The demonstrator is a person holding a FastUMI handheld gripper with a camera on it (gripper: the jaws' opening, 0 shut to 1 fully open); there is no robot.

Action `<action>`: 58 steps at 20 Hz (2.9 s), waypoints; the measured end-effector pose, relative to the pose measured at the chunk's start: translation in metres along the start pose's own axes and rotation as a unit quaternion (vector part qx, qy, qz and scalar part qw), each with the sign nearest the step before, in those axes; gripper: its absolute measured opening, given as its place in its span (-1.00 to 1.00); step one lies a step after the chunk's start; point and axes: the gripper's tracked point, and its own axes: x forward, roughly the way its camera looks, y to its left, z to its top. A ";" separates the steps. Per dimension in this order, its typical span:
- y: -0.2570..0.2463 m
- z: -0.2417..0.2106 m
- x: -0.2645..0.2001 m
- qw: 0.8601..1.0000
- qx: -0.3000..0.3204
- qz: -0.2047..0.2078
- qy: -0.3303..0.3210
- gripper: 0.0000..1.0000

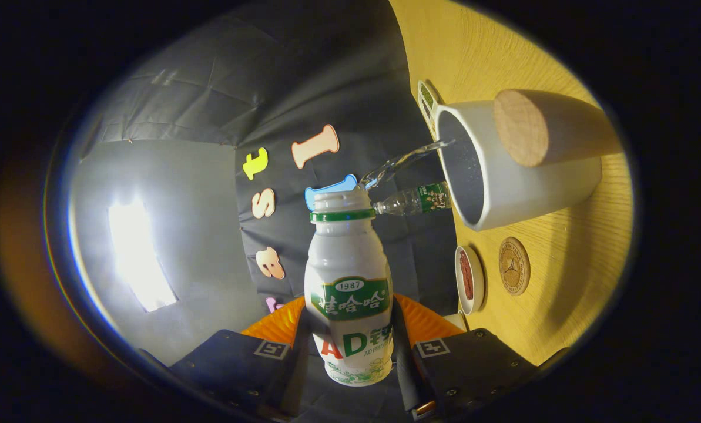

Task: Take the bottle from table, then pour the juice into the cup, finally place the bottle on the coaster

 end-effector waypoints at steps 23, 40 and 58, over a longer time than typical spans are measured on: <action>0.004 -0.004 0.002 1.000 0.029 0.010 -0.001 0.27; 0.006 -0.003 0.003 0.998 0.052 0.017 -0.007 0.27; 0.009 0.002 0.010 0.994 0.099 0.021 -0.034 0.27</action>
